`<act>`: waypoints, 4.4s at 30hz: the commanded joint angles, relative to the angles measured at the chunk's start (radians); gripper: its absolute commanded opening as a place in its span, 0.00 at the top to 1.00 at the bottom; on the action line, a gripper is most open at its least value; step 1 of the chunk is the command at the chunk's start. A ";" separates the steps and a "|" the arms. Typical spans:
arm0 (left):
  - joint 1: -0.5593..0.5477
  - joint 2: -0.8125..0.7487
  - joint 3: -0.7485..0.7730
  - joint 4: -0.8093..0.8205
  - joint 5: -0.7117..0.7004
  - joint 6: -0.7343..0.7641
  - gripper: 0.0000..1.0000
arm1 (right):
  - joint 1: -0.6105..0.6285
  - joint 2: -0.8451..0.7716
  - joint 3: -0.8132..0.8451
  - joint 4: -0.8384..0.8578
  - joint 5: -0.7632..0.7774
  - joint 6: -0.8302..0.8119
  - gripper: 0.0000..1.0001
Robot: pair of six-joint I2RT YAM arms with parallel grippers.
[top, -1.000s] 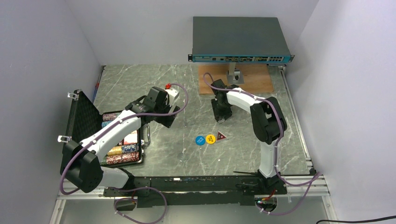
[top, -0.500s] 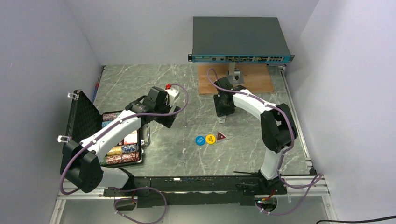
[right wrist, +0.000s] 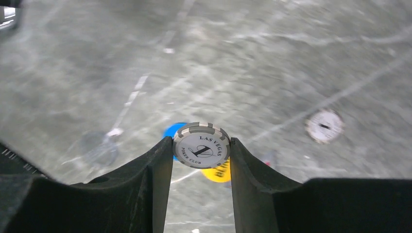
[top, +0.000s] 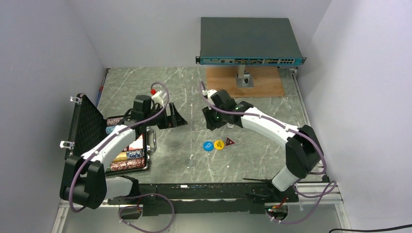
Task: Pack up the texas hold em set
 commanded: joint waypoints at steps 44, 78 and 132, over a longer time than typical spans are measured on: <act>-0.151 0.128 -0.132 0.396 0.256 -0.283 0.71 | 0.215 -0.096 -0.008 0.173 -0.102 -0.047 1.00; 0.238 0.433 0.571 -0.551 -0.656 0.376 1.00 | 0.089 -0.269 -0.311 0.220 0.031 0.142 0.01; 0.303 0.560 0.574 -0.524 -0.657 0.360 0.53 | 0.091 -0.210 -0.309 0.233 -0.014 0.195 0.03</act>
